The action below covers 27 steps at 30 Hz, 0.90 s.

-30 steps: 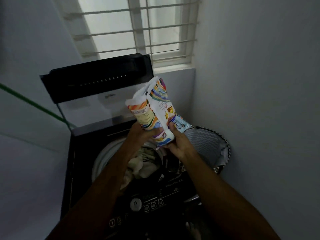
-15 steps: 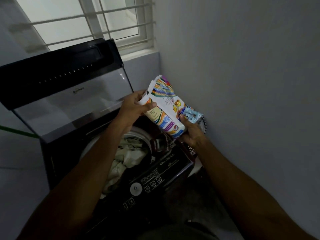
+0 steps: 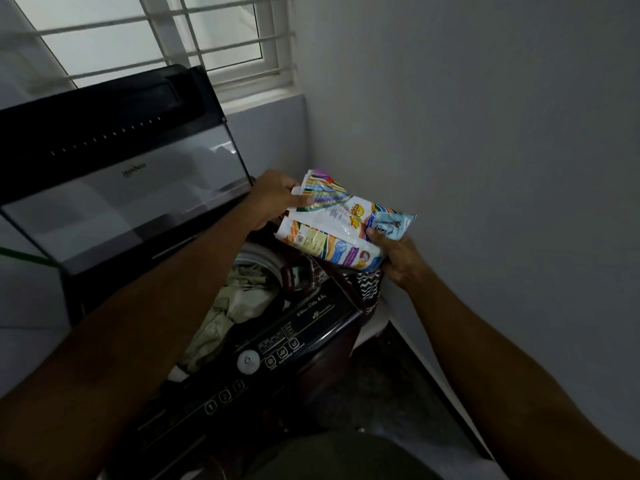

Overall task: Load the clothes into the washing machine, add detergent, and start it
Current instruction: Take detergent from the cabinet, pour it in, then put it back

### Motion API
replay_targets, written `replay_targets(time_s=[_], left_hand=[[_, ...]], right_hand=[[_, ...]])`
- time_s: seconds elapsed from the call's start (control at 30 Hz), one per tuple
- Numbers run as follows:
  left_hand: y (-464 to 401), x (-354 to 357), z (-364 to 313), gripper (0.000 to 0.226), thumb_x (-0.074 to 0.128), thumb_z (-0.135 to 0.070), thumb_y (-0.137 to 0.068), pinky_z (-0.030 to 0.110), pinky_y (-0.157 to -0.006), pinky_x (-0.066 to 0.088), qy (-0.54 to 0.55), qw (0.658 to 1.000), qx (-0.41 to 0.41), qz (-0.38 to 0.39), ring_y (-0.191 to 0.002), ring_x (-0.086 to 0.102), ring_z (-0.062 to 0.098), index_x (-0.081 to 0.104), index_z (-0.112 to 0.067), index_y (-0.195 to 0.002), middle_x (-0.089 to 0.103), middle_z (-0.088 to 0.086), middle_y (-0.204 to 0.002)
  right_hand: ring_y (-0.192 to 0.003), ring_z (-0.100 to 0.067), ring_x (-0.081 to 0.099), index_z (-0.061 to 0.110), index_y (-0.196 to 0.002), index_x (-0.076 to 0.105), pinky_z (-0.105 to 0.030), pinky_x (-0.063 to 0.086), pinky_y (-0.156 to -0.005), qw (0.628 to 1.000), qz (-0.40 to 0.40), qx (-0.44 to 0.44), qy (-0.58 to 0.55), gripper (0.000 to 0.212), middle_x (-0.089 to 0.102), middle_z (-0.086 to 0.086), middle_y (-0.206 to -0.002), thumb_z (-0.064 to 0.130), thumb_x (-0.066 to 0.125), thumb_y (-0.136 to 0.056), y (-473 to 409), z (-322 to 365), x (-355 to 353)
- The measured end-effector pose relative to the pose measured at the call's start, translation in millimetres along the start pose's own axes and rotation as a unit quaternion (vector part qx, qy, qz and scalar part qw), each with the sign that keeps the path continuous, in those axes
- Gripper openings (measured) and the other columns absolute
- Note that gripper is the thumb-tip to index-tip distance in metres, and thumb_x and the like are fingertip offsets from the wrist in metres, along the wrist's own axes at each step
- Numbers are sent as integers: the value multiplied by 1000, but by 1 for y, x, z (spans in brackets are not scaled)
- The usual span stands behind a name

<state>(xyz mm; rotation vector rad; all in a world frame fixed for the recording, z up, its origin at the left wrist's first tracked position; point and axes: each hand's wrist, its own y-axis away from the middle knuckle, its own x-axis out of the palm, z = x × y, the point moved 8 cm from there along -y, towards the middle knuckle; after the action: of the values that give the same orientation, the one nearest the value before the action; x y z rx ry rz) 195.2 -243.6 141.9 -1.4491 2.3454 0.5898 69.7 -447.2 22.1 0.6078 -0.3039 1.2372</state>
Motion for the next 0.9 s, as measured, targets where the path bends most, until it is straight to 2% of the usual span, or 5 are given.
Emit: replay_targets(time_s=[0.17, 0.37, 0.53, 0.63, 0.9], left_hand=[[-1, 16, 6, 25, 87, -27, -70, 20, -44, 47, -51, 998, 9, -33, -54, 65, 10, 72, -11, -82, 71, 4, -73], [-8, 29, 9, 28, 87, -29, -70, 23, -46, 48, -97, 994, 19, -46, -50, 57, 7, 63, -15, -67, 62, 1, -64], [-13, 42, 28, 32, 87, -24, -70, 21, -46, 48, -70, 997, 0, -39, -53, 57, 6, 69, -2, -86, 66, 7, -77], [-9, 49, 39, 35, 86, -22, -70, 25, -58, 53, -47, 999, -1, -19, -60, 63, 12, 73, -1, -95, 72, 11, -87], [-2, 60, 49, 33, 83, -20, -75, 36, -66, 56, 5, 1000, -4, -6, -72, 66, 21, 71, 2, -95, 71, 13, -85]], right_hand=[[-100, -32, 67, 4, -115, 64, -56, 54, -86, 1000, -4, -7, 18, 32, 66, -19, -118, -1, 67, -84, 2, 1, -23], [-91, -31, 69, 3, -108, 66, -53, 57, -79, 998, -60, -28, 10, 32, 70, -18, -108, -3, 74, -77, 12, 1, -39], [-83, -28, 71, 6, -102, 67, -56, 57, -76, 993, -107, -43, 10, 30, 73, -14, -99, -3, 76, -75, 30, 0, -48], [-74, -21, 72, 11, -91, 67, -47, 60, -67, 993, -103, -47, 15, 23, 76, -4, -86, -6, 72, -78, 40, -1, -49], [-87, -31, 71, -4, -113, 62, -48, 59, -67, 985, -163, -60, 19, 46, 72, -18, -104, -3, 79, -71, 55, -2, -56]])
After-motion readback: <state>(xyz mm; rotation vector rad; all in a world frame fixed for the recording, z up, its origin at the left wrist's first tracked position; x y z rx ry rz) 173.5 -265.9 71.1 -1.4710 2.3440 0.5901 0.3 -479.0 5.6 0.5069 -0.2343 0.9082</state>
